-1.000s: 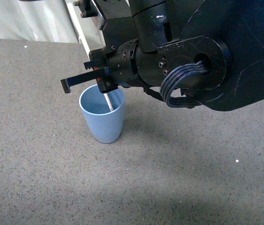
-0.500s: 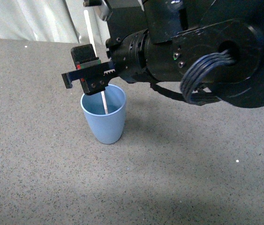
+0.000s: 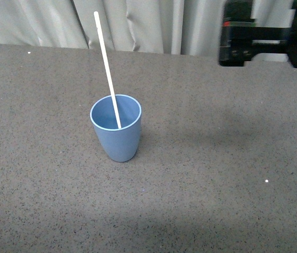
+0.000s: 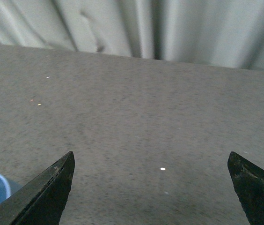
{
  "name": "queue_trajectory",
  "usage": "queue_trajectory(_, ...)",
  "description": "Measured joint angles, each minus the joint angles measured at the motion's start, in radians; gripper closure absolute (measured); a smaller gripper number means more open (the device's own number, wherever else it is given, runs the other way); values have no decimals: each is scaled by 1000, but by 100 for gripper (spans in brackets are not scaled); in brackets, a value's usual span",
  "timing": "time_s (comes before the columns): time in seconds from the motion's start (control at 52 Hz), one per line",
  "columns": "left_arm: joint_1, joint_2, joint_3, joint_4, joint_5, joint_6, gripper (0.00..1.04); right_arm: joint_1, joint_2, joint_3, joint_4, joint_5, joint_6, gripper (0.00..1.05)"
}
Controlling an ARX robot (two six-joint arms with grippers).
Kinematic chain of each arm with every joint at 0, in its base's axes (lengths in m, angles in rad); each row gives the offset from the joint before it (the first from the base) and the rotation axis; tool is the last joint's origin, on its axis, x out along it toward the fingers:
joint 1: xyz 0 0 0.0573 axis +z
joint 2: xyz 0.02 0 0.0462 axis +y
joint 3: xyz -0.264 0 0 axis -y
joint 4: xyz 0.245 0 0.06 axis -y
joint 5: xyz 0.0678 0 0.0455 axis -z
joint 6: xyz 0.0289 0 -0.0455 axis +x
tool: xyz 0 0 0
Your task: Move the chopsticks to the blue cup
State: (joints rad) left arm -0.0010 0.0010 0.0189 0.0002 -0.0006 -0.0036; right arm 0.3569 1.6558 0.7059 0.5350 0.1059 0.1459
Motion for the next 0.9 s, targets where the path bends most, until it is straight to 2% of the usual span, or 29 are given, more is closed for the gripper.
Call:
queue_trajectory(0.385, 0, 0, 0, 0, 0, 0, 7, -168, -319, -235, -72, 115, -13, 9)
queue_trajectory(0.462, 0, 0, 0, 0, 0, 0, 7, -205, -376, -288, -82, 172, -53, 9)
queue_trajectory(0.538, 0, 0, 0, 0, 0, 0, 7, -249, -440, -346, -78, 166, -62, 10)
queue_trajectory(0.615, 0, 0, 0, 0, 0, 0, 7, -328, -461, -478, 246, -41, -104, 24)
queue_trajectory(0.673, 0, 1, 0, 0, -1, 0, 7, -350, -552, -579, 400, -93, -125, 39)
queue_trajectory(0.75, 0, 0, 0, 0, 0, 0, 7, -353, -714, -657, 326, -101, -135, 57)
queue_trajectory(0.904, 0, 0, 0, 0, 0, 0, 7, -354, -980, -702, 86, -102, -140, 82)
